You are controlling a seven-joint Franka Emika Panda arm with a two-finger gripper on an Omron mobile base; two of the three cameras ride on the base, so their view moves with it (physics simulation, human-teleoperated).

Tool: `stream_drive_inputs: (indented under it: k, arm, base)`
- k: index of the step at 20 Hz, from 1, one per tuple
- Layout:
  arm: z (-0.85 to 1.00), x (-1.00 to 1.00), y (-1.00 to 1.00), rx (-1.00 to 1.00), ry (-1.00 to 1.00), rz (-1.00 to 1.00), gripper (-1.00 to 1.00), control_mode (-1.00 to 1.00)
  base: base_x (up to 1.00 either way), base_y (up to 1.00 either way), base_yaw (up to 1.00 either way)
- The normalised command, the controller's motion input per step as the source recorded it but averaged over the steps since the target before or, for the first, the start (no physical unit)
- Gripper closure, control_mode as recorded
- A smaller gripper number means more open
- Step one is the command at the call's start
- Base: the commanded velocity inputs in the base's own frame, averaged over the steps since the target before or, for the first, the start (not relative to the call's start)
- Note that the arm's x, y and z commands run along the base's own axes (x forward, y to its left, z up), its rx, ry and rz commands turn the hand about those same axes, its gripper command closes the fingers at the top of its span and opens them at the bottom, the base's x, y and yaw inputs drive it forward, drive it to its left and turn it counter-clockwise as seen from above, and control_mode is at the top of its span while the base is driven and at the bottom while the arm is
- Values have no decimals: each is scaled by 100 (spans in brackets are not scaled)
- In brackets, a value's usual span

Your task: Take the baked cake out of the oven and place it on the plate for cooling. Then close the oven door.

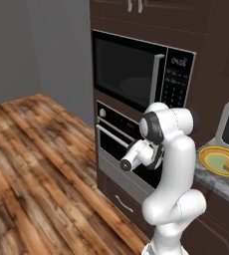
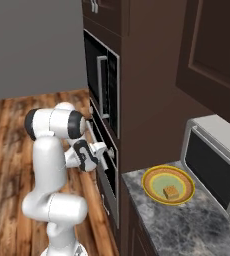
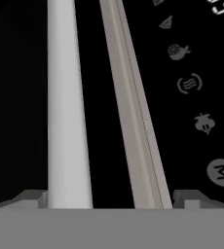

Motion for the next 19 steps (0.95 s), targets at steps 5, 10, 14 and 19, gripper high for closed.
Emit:
stream_drive_inputs:
  k: [5,10,14,19]
  arm:
    - [0,0,0,0,0,0,-100,-100]
    - [-8,18,-23,-3,-16,0,-100,-100]
    - [-38,54,-39,-19,-37,0,-100,-100]
    - [-69,66,-38,-42,-54,0,-100,-100]
  base:
    - [0,0,0]
    - [0,0,0]
    - [0,0,0]
    - [0,0,0]
